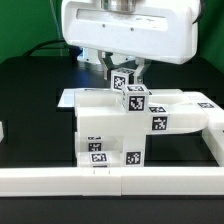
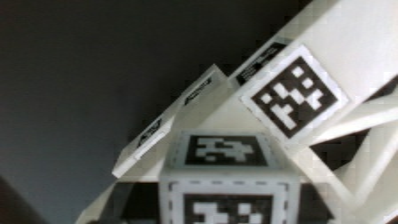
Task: Assemble chair
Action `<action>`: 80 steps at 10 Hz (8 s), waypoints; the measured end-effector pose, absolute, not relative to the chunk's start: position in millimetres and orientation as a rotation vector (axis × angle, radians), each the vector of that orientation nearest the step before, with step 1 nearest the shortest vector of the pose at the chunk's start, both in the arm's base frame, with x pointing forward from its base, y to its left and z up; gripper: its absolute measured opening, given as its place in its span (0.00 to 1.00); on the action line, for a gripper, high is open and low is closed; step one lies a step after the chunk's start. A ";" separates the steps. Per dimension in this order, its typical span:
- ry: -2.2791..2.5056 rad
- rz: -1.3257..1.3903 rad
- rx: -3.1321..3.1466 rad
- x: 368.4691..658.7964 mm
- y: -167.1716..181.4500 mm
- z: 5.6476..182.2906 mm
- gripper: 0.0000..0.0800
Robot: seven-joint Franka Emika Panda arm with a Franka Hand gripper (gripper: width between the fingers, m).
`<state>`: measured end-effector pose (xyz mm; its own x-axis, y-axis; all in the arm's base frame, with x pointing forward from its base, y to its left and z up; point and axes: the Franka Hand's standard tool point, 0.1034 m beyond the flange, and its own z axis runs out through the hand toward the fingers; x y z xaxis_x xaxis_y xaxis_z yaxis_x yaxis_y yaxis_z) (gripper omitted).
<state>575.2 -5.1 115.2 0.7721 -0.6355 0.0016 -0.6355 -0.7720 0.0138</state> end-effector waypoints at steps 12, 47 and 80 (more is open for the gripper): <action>-1.419 -0.015 2.807 576.7 1.9 116.5 0.78; -0.564 0.006 3.096 560.6 -79.0 127.3 0.81; -1.847 -0.027 2.564 574.1 -5.9 114.8 0.36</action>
Offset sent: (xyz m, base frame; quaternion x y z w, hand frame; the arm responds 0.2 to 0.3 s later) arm 0.0000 0.0000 0.0000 0.0000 0.0000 0.1938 0.9810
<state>574.1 -5.9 114.8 0.3166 -0.9482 -0.0245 -0.9485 -0.3166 -0.0051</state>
